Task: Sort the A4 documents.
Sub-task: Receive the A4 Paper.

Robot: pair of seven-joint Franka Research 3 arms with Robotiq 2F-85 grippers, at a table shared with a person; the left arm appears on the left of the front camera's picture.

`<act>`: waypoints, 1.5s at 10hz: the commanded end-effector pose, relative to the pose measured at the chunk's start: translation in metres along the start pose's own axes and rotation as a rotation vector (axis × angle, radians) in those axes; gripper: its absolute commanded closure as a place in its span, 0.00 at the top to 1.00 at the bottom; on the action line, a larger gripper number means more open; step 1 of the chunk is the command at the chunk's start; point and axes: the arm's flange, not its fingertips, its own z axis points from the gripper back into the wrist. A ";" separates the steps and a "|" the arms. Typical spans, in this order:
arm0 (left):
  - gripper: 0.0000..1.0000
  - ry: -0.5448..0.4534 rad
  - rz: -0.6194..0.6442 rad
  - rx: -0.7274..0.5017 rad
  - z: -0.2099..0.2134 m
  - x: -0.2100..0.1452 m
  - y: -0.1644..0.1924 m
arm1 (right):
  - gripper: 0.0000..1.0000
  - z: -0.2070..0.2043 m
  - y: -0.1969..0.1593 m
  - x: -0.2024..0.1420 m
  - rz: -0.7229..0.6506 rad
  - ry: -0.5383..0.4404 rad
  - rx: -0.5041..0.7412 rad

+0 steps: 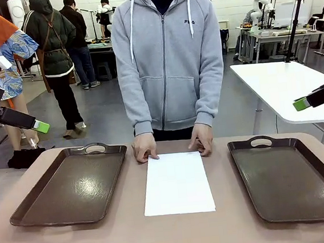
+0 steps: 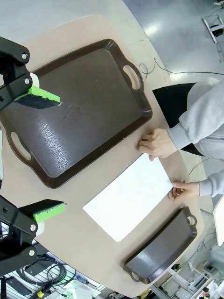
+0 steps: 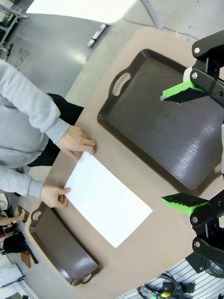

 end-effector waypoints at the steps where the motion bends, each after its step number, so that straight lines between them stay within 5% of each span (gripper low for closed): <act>1: 1.00 -0.001 0.000 -0.001 0.000 0.000 0.000 | 1.00 -0.001 0.000 0.000 -0.003 -0.002 0.003; 15: 1.00 -0.001 0.000 -0.001 0.000 0.000 0.000 | 1.00 -0.001 0.000 0.000 -0.003 -0.002 0.003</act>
